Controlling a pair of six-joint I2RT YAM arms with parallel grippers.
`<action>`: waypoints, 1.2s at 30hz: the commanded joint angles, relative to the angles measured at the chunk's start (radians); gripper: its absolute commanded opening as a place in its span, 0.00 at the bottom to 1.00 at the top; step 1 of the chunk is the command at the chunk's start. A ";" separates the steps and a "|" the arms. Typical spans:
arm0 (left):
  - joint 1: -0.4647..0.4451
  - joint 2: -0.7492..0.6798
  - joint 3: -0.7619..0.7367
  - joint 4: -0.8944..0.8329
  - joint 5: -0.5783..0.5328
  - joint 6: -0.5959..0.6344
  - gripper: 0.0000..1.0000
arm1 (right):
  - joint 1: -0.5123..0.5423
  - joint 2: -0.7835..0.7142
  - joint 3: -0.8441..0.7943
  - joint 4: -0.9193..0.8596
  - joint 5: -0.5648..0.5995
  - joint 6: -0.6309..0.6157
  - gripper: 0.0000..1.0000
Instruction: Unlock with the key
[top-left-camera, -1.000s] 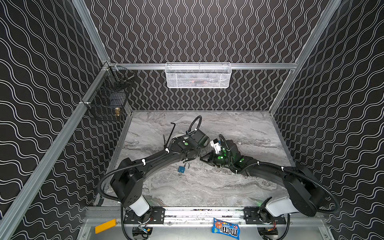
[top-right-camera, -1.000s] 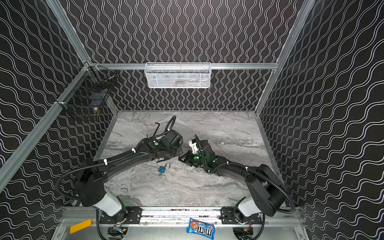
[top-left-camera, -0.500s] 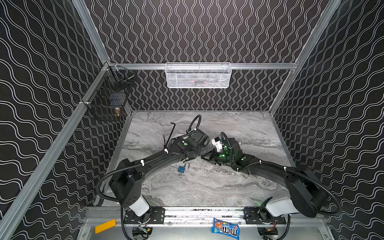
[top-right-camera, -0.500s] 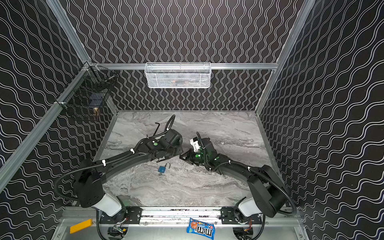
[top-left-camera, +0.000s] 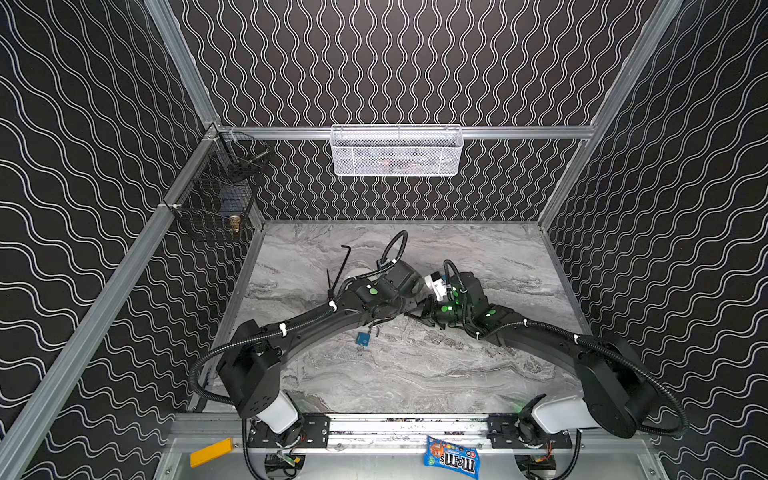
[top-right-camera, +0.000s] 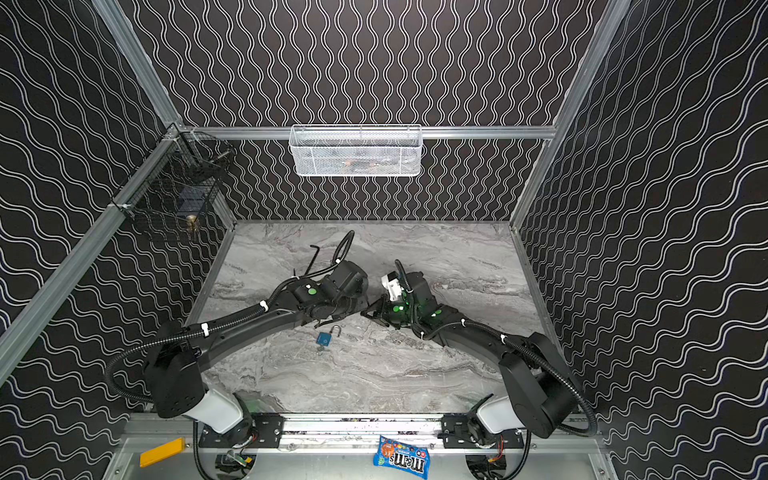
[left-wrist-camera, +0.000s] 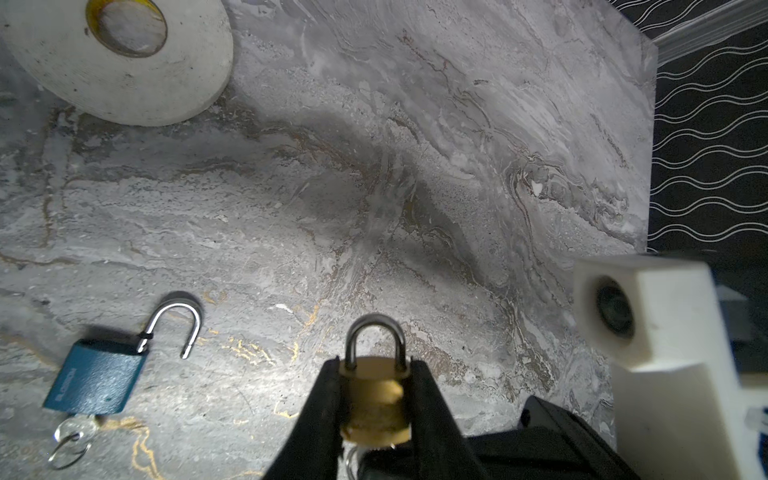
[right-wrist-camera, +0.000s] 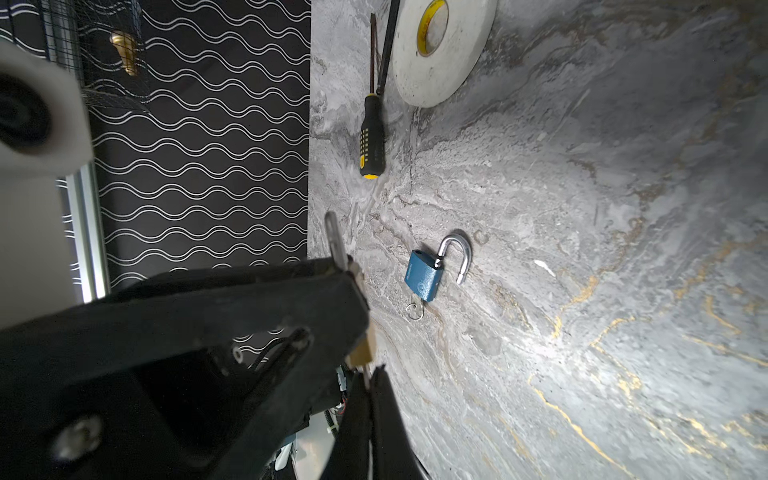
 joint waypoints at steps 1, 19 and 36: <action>-0.012 -0.016 -0.013 -0.044 0.117 0.003 0.00 | -0.010 -0.008 0.026 0.097 0.048 -0.001 0.00; -0.047 -0.018 0.002 -0.027 0.156 -0.048 0.00 | -0.020 -0.031 0.050 0.086 0.058 0.028 0.00; -0.001 -0.041 0.033 -0.043 -0.093 -0.104 0.00 | 0.038 -0.104 0.010 -0.034 0.026 -0.159 0.20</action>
